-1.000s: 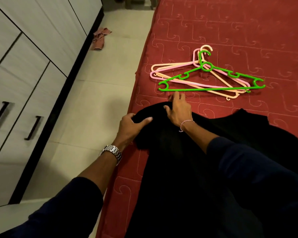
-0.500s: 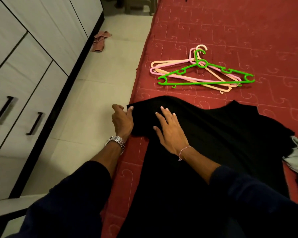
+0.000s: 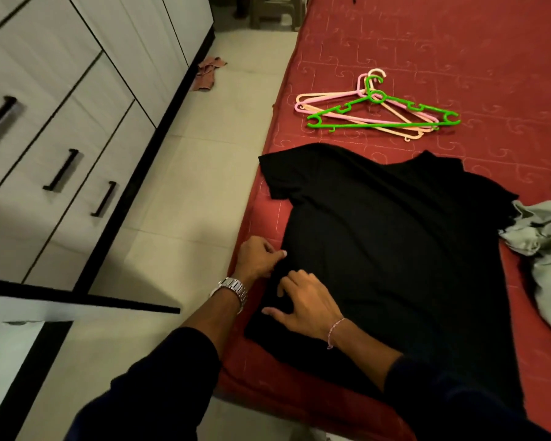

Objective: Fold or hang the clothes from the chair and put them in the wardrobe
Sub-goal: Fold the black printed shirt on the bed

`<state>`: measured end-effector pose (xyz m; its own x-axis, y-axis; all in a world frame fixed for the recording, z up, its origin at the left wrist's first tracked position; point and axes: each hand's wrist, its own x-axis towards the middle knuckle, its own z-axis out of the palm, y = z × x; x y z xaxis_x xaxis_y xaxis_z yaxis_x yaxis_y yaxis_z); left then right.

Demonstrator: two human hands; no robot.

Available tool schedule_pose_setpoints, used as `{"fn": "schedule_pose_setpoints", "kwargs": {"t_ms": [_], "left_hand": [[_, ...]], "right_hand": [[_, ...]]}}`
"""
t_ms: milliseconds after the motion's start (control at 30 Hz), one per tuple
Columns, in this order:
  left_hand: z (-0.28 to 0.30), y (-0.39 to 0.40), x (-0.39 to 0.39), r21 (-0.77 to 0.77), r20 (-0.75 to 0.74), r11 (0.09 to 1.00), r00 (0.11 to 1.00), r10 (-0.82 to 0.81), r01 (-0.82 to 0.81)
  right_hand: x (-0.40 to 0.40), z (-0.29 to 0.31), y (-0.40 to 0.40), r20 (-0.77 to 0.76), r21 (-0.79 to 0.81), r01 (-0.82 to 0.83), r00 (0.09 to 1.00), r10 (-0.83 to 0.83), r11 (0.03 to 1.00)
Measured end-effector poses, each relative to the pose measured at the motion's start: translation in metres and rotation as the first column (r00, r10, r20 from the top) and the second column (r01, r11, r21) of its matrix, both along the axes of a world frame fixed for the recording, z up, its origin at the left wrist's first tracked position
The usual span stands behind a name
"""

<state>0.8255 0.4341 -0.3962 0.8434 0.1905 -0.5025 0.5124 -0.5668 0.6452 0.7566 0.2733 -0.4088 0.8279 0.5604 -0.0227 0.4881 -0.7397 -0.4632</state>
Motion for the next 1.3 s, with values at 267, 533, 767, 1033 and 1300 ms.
{"fn": "schedule_pose_setpoints", "kwargs": {"t_ms": [267,533,767,1033,1300], "left_hand": [[0.001,0.02,-0.087,-0.067,-0.227,0.985,0.958,-0.173,0.162],[0.004,0.027,-0.127,-0.272,-0.168,0.961,0.986,0.01,-0.056],[-0.005,0.021,-0.155,0.056,0.094,0.997,0.994,0.055,-0.06],[0.01,-0.034,-0.179,0.454,0.302,0.769,0.734,-0.608,0.449],[0.008,-0.128,-0.197,0.527,0.128,0.418,0.417,-0.9,0.74]], "right_hand": [[-0.095,-0.021,0.029,0.046,-0.095,0.194,0.981,-0.19,0.976],[-0.122,-0.003,0.043,0.097,0.006,0.26,0.961,-0.259,0.966],[-0.137,0.001,0.015,-0.124,0.227,0.337,0.941,-0.316,0.914],[-0.182,0.012,-0.1,-0.088,0.161,0.812,0.577,-0.812,0.56],[-0.208,0.0,-0.169,0.161,-0.327,0.701,0.703,-0.693,0.634]]}}
